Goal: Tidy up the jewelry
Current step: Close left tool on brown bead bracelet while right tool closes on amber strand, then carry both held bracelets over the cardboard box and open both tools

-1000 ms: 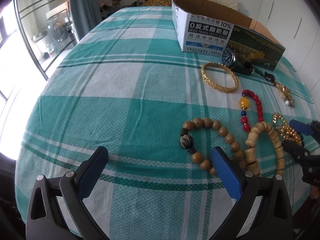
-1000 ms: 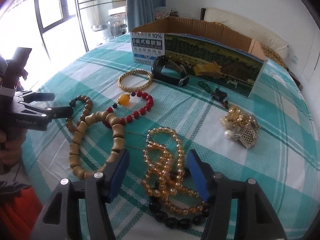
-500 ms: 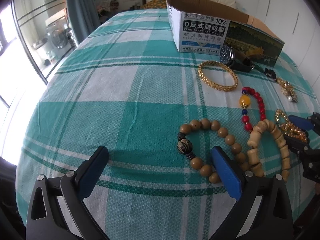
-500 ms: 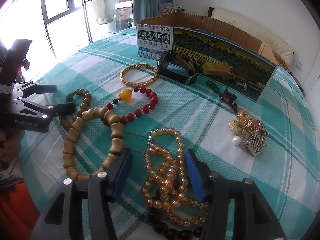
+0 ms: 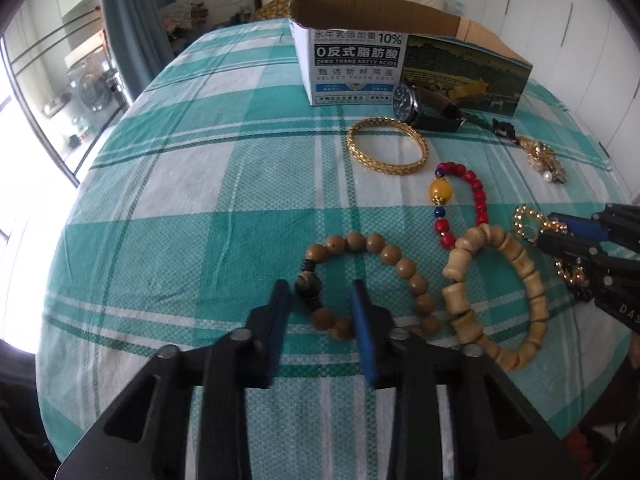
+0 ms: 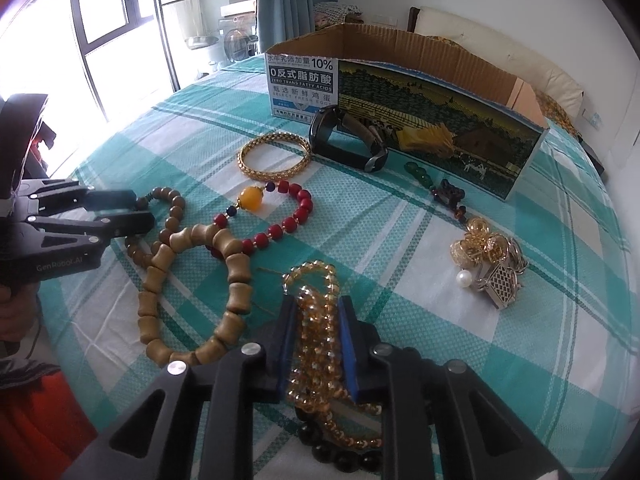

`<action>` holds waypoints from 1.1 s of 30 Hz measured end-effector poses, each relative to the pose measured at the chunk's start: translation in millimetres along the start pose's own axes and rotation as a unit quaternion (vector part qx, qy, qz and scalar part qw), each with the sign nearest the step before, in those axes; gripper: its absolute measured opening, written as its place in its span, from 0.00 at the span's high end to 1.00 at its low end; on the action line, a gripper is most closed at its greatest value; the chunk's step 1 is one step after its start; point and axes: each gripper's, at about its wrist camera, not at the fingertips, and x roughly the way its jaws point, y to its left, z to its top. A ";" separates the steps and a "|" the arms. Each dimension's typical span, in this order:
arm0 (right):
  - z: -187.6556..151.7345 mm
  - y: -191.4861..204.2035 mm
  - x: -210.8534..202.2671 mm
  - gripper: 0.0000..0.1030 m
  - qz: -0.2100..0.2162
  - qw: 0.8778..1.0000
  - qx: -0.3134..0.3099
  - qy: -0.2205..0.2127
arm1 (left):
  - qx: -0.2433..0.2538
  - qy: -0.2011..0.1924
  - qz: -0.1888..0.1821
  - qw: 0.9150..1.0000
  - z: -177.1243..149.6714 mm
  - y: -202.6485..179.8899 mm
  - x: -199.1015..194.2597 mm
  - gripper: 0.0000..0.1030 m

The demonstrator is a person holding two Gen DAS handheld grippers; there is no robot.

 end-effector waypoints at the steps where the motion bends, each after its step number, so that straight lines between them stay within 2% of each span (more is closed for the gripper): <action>1: 1.5 -1.7 -3.3 0.85 0.003 1.000 0.005 -0.003 | 0.003 0.003 -0.001 1.000 1.2 -1.8 0.2 0.89; 4: 6.3 -7.7 -15.1 0.85 0.010 1.000 0.022 -0.012 | 0.002 0.009 -0.009 1.000 4.7 -2.0 -1.2 0.89; 9: 18.7 -21.0 -43.0 0.85 0.028 0.998 0.048 -0.035 | -0.024 -0.004 -0.058 0.998 21.0 9.4 -27.2 0.89; 19: 65.8 -39.0 -101.3 0.86 0.052 0.993 0.061 -0.088 | -0.020 -0.051 -0.126 0.991 92.7 14.1 -95.6 0.90; 23: 96.7 -46.2 -121.1 0.86 0.055 0.990 0.060 -0.112 | -0.018 -0.065 -0.137 0.988 130.1 17.3 -108.9 0.90; 26: 126.7 -52.8 -132.4 0.86 0.046 0.989 0.054 -0.130 | -0.006 -0.081 -0.128 0.988 163.1 17.3 -113.6 0.89; 33: 201.1 -78.7 -131.5 0.86 0.007 0.987 0.048 -0.153 | -0.006 -0.087 -0.120 0.989 236.6 7.3 -88.8 0.89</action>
